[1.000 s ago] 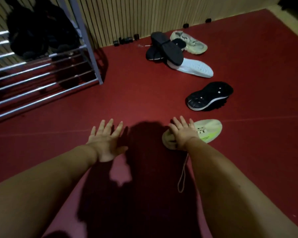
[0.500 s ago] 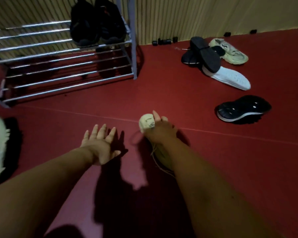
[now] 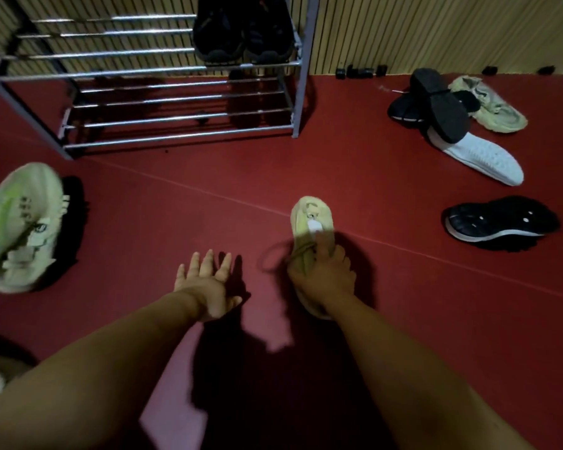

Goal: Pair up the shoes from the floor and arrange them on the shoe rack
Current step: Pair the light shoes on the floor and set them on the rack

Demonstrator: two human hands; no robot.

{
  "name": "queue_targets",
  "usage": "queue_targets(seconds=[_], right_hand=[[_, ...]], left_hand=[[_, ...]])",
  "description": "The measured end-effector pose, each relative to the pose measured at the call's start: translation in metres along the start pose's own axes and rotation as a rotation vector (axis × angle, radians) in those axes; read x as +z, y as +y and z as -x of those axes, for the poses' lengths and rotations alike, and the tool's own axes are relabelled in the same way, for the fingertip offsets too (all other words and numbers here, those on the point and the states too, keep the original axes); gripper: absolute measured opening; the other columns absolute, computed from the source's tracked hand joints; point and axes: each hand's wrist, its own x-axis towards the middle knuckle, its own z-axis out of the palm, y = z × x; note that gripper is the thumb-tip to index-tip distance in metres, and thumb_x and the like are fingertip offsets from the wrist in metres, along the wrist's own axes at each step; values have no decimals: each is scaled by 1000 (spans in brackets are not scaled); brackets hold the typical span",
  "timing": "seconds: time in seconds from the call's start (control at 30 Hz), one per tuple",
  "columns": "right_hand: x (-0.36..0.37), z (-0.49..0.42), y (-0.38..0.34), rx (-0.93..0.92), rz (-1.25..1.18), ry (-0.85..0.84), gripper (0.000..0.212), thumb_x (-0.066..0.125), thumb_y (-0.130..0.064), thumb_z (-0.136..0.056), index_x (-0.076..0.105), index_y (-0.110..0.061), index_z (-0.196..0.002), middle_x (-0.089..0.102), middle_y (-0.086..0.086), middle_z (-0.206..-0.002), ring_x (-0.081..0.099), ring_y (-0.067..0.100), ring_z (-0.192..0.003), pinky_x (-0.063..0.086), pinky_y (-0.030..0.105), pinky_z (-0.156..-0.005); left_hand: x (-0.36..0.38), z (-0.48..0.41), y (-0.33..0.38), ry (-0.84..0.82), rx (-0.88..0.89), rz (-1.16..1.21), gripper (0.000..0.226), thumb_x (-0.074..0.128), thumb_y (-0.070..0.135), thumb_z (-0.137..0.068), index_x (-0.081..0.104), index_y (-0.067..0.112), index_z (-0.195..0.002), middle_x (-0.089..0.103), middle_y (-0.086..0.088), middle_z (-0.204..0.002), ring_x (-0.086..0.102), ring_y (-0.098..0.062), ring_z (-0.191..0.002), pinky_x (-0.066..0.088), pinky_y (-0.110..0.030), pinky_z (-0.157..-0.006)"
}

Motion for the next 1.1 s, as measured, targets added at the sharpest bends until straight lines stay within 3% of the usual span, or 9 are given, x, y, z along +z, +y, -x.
queue_targets(seconds=[0.17, 0.37, 0.47, 0.57, 0.67, 0.73, 0.83, 0.97, 1.1], right_hand=[[-7, -20, -54, -33, -214, -60, 82, 48, -62, -83, 4, -36, -147, 16, 11, -151, 34, 37, -129, 30, 47, -104], [20, -7, -48, -186, 39, -338, 91, 52, -55, -86, -11, -34, -148, -20, 14, -155, 0, 37, -144, 13, 52, -114], [42, -5, -41, -276, 198, -266, 97, 30, -72, -74, -9, -26, -150, -12, 21, -156, 4, 49, -139, 19, 57, -110], [46, -3, -62, -265, 169, -200, 92, 15, -67, -72, -2, -22, -151, -3, 24, -155, 12, 52, -137, 21, 55, -108], [45, -2, -94, -264, 25, -217, 85, 46, -57, -82, 8, -23, -150, -5, 26, -154, 17, 48, -137, 21, 50, -110], [44, -7, -116, -310, -24, -239, 85, 50, -57, -77, 16, -28, -149, 0, 18, -155, 17, 44, -137, 22, 50, -111], [41, -11, -138, -250, -86, -284, 78, 59, -30, -83, 17, -25, -149, 6, 12, -154, 16, 37, -139, 24, 46, -111], [37, -3, -144, -217, 45, -356, 78, 56, -47, -80, 17, -34, -146, 1, 6, -156, 12, 34, -141, 21, 48, -113], [24, 11, -138, -366, 118, -238, 66, 53, -41, -89, 21, -29, -146, 11, 7, -154, 21, 31, -138, 27, 45, -108]], left_hand=[[47, -3, -29, -107, -129, 145, 91, 44, 64, -87, -18, 35, -147, -26, -7, -155, -16, -39, -142, 1, -50, -117], [88, 1, -57, -53, -85, 47, 94, 39, 72, -83, -24, 38, -144, -37, 1, -150, -26, -37, -140, -4, -55, -114], [88, 0, -59, -56, -45, 45, 93, 37, 73, -83, -24, 38, -143, -38, 1, -149, -29, -37, -138, -8, -57, -112], [82, 0, -66, -64, 7, -30, 91, 38, 69, -86, -23, 37, -144, -36, -4, -150, -29, -37, -138, -8, -57, -113], [57, -4, -89, -79, 98, -233, 84, 41, 59, -91, -15, 34, -148, -29, -8, -153, -25, -34, -141, -8, -52, -114], [32, -5, -114, -88, 102, -349, 79, 41, 56, -92, -7, 32, -150, -23, -8, -156, -23, -33, -142, -9, -51, -113], [-9, -4, -155, -97, -11, -395, 76, 41, 56, -93, -2, 32, -151, -20, -8, -157, -21, -33, -142, -8, -52, -114], [-53, -1, -211, -4, -303, -254, 91, 43, 66, -87, -14, 30, -149, -24, -9, -155, -21, -36, -142, -6, -52, -114], [-42, -15, -255, 140, -539, 80, 110, 55, 73, -74, -18, 34, -147, -23, -11, -155, -18, -42, -141, -4, -55, -113]])
